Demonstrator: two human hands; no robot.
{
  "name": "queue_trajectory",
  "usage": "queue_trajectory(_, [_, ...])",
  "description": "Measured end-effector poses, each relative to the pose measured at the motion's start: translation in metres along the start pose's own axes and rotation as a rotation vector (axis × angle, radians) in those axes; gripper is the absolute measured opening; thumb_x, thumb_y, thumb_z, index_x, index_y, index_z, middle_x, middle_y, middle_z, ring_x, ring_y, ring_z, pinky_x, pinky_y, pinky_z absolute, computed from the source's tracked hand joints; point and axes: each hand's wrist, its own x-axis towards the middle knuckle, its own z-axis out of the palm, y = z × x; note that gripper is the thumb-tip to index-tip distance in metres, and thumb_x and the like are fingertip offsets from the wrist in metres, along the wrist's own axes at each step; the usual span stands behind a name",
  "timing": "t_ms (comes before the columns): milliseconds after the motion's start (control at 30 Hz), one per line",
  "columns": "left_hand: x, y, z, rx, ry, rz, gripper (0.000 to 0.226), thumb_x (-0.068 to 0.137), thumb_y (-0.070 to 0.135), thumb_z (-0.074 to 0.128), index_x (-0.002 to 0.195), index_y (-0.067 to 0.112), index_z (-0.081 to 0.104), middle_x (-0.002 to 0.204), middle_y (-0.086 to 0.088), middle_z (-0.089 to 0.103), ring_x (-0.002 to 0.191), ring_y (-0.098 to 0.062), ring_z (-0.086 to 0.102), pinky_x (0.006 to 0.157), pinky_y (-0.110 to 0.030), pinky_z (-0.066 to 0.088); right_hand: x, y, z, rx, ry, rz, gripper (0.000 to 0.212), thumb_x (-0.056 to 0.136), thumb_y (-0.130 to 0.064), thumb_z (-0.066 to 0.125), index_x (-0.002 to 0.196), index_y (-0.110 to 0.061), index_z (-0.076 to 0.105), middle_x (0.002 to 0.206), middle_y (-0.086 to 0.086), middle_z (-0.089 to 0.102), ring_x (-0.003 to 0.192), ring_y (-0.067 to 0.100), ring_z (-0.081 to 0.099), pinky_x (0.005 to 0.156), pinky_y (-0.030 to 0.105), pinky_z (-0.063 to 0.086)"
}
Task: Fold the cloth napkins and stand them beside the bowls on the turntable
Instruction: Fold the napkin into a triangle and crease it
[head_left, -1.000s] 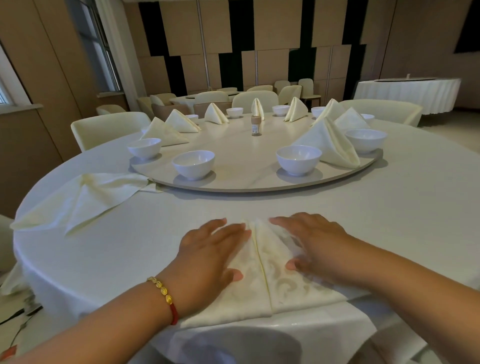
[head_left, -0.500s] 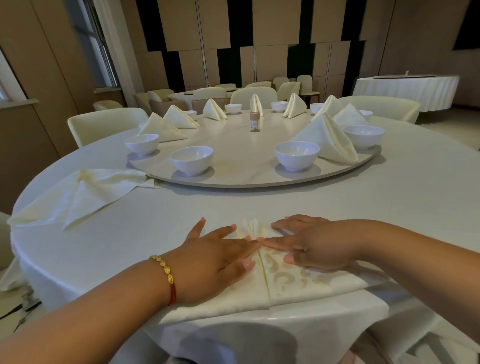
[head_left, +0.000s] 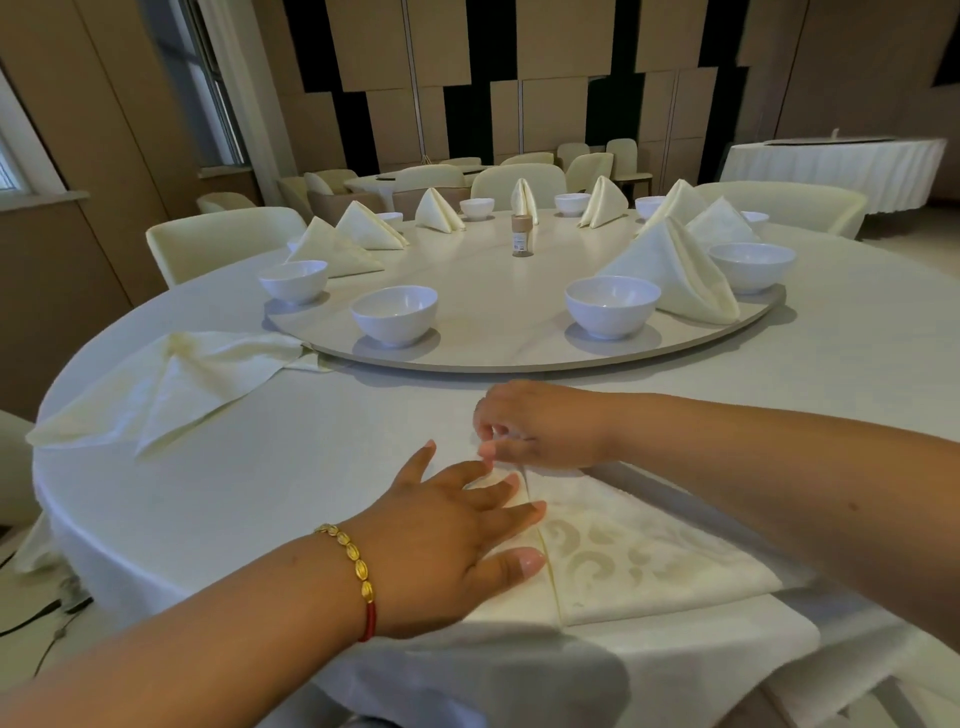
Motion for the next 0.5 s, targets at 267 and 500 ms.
queue_trajectory(267, [0.006,-0.009,-0.011,-0.054,-0.021,0.03,0.068,0.084,0.063,-0.001,0.147,0.049,0.017,0.158,0.019,0.01,0.146,-0.005,-0.005,0.116,-0.046,-0.015,0.007,0.008,0.01,-0.031,-0.061,0.105,0.036,0.1,-0.041,0.041,0.079,-0.014,0.053,0.075,0.0,0.053,0.073,0.019,0.048,0.066,0.034,0.038])
queue_trajectory(500, [0.021,0.002,-0.01,-0.13,0.046,-0.084,0.07,0.092,0.061,0.007,0.153,0.027,0.008,0.161,0.008,0.006,0.147,-0.008,-0.002,0.12,-0.039,-0.007,-0.025,0.029,0.02,-0.089,0.129,0.569,0.033,0.102,-0.042,0.033,0.082,-0.018,0.046,0.085,0.0,0.052,0.087,0.022,0.051,0.071,0.031,0.036])
